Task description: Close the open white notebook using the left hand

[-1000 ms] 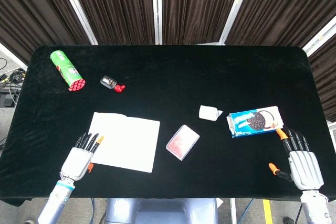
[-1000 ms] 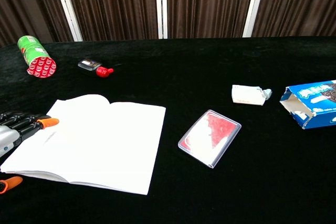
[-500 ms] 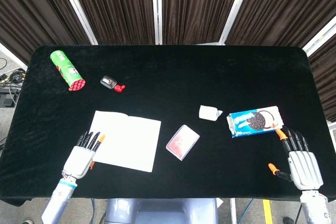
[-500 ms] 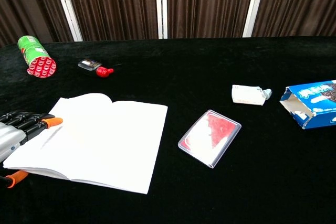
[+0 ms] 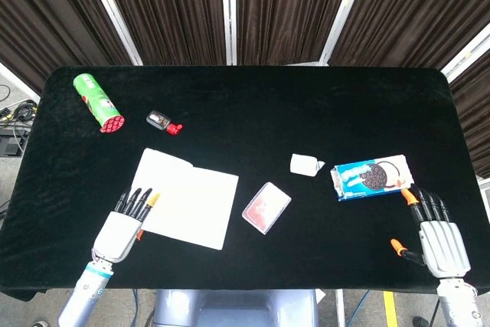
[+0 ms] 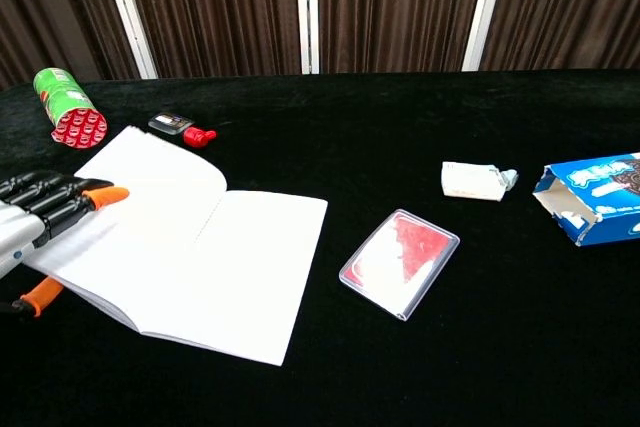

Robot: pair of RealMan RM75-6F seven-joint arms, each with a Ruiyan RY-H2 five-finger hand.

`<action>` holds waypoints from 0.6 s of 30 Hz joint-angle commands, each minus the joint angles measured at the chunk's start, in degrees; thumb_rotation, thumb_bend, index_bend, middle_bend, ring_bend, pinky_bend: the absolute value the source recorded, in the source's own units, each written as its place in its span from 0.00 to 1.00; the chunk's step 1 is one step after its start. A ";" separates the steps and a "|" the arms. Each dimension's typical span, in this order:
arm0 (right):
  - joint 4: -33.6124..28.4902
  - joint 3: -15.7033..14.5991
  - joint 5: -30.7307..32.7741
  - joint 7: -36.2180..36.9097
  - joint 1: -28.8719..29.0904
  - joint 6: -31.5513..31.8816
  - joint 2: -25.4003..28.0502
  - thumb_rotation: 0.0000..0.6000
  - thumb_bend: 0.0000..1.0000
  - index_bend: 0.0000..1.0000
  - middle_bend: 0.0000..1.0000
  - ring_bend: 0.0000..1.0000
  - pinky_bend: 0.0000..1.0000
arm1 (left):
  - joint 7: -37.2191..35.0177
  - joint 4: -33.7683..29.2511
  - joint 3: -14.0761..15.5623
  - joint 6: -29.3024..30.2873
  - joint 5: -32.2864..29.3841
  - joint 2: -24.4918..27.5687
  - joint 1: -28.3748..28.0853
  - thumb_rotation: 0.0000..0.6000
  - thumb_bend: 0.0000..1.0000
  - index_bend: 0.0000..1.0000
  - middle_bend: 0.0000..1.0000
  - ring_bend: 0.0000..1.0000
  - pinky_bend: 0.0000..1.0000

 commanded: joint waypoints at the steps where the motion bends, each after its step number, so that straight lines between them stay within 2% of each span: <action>1: 0.02 0.03 0.05 0.02 0.01 -0.01 0.02 1.00 0.09 0.00 0.00 0.00 0.00 | 0.54 -0.79 -0.37 0.46 0.89 -0.01 -0.56 1.00 0.56 0.00 0.00 0.00 0.00; 6: 0.04 0.06 0.21 0.08 0.06 -0.19 0.05 1.00 0.09 0.00 0.00 0.00 0.00 | 2.70 -2.15 -1.32 1.08 3.12 -0.40 -2.09 1.00 0.55 0.00 0.00 0.00 0.00; 12: -0.01 0.17 0.34 0.15 0.00 -0.05 0.17 1.00 0.09 0.00 0.00 0.00 0.00 | 4.10 -3.74 -2.87 -1.07 3.43 -2.77 -4.52 1.00 0.53 0.00 0.00 0.00 0.00; 18: 0.09 0.39 0.97 0.67 -0.30 0.23 0.64 1.00 0.09 0.00 0.00 0.00 0.00 | 5.40 -3.94 -2.65 -1.07 5.11 -5.31 -5.57 1.00 0.53 0.00 0.00 0.00 0.00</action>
